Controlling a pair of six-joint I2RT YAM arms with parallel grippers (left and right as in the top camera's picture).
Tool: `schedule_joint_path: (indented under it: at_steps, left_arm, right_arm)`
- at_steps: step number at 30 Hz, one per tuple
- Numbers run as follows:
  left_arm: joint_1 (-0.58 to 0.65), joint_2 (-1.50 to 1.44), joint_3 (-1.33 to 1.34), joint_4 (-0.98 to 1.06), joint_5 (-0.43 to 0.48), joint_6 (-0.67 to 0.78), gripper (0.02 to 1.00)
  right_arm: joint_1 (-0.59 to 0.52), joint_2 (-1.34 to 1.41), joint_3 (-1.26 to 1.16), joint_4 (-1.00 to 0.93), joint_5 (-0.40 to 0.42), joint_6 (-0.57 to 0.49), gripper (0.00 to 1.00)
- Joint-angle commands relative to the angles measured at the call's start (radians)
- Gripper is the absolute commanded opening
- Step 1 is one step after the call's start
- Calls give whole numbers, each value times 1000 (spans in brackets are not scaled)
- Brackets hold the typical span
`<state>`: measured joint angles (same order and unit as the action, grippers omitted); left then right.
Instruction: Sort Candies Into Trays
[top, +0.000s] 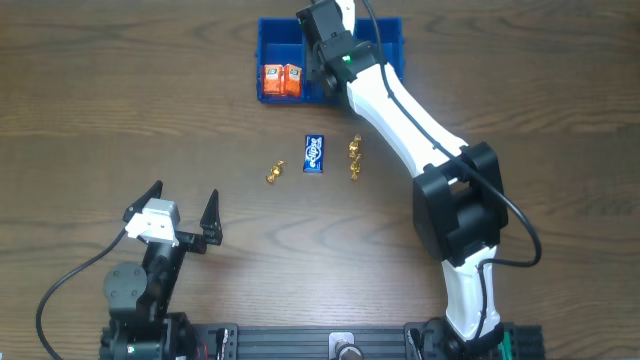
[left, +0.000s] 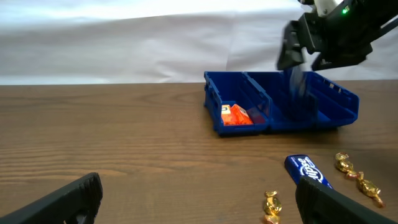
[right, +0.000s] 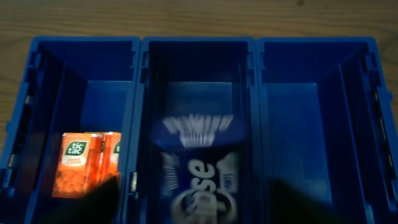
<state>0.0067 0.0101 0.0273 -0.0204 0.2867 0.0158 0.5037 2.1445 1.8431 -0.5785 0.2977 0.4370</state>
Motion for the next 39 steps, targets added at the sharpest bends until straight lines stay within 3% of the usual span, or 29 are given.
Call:
schedule_joint_path:
  at_steps: [1,5,11,14,16,20,26,39]
  left_arm:
    - [6,-6,-23,-29,18,0,998]
    - [6,-6,-23,-29,18,0,998]
    - [6,-6,-23,-29,18,0,998]
    - [6,-6,-23,-29,18,0,998]
    - [6,-6,-23,-29,18,0,998]
    - [6,-6,-23,-29,18,0,998]
    - [6,-6,-23,-29,18,0,998]
    - [6,-6,-23,-29,18,0,998]
  right_arm:
    - [20,13,5,10,23,8,1000]
    - [21,3,49,-68,7,8,1000]
    - [68,-55,279,-418,1,14,1000]
    - [117,-65,314,-601,-22,101,998]
    - [126,-53,276,-658,-91,144,1000]
    - [143,-45,94,-619,-125,231,1000]
    - [170,-40,-152,-431,-209,257,1000]
    - [203,46,-201,-348,-175,380,1000]
